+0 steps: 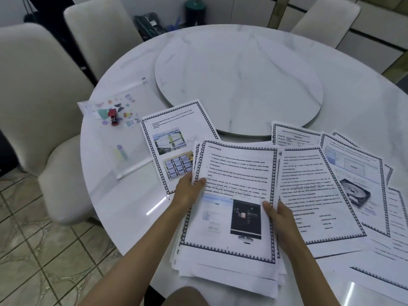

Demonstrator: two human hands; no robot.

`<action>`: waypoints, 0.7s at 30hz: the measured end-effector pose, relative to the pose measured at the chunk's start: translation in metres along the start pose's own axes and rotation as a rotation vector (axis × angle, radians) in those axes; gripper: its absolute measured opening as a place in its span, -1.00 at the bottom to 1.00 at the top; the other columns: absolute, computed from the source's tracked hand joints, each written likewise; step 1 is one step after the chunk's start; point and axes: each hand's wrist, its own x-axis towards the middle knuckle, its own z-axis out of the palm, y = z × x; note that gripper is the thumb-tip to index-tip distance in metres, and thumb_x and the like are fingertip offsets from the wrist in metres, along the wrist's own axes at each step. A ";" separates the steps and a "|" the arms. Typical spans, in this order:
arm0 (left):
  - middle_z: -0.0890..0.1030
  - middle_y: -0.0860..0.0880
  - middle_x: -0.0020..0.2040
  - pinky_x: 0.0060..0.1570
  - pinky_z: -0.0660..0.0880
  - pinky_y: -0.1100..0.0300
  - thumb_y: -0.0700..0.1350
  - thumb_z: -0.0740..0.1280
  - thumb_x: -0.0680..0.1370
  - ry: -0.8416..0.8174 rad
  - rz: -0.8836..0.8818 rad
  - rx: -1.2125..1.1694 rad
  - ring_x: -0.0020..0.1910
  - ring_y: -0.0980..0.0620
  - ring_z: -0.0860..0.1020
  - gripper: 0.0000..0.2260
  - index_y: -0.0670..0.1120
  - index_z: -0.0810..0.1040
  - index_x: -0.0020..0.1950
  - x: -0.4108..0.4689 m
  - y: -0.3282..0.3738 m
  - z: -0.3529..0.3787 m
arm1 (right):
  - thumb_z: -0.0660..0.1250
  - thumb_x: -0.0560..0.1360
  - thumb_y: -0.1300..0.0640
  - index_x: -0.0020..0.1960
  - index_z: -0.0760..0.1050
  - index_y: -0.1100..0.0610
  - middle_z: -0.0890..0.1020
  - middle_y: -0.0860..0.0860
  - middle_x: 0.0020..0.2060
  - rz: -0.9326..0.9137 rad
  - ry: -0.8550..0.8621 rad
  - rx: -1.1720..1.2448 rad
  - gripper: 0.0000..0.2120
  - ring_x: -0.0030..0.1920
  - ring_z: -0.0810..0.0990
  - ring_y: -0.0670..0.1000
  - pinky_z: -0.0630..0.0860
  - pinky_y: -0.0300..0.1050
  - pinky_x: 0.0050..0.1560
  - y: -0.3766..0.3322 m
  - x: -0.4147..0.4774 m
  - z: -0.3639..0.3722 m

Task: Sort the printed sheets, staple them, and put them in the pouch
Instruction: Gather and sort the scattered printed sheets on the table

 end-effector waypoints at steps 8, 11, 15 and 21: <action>0.56 0.06 0.19 0.17 0.44 0.32 -0.20 0.17 0.60 -0.055 0.308 -0.012 0.14 0.18 0.52 -0.72 -0.03 0.42 0.30 -0.006 0.015 -0.046 | 0.29 0.51 0.11 0.22 0.45 0.06 0.60 -0.10 0.04 -0.071 -0.095 -0.070 -0.71 0.05 0.58 -0.12 0.50 -0.32 -0.07 -0.022 -0.005 0.026; 0.58 0.15 0.11 0.05 0.48 0.40 -0.20 0.18 0.60 -0.119 0.348 -0.089 0.06 0.27 0.56 -0.76 0.10 0.45 0.17 -0.006 0.025 -0.062 | 0.28 0.51 0.08 0.20 0.41 0.01 0.54 -0.23 0.00 -0.104 -0.034 -0.011 -0.73 0.00 0.50 -0.27 0.42 -0.36 -0.06 -0.037 -0.003 0.038; 0.59 0.06 0.18 0.16 0.50 0.18 -0.13 0.19 0.59 -0.151 0.337 -0.179 0.16 0.09 0.56 -0.78 0.07 0.46 0.19 -0.001 0.028 -0.075 | 0.25 0.52 0.03 0.08 0.46 -0.06 0.58 -0.19 -0.04 -0.090 -0.033 0.031 -0.85 -0.10 0.59 -0.25 0.46 -0.33 -0.09 -0.050 -0.002 0.046; 0.55 0.08 0.20 0.11 0.51 0.32 -0.08 0.16 0.60 -0.251 0.260 -0.181 0.13 0.19 0.53 -0.73 -0.05 0.39 0.30 0.008 0.032 -0.069 | 0.24 0.54 0.14 0.07 0.51 0.09 0.64 -0.06 -0.11 -0.084 0.087 0.049 -0.86 -0.20 0.67 -0.11 0.60 -0.25 -0.22 -0.059 -0.004 0.053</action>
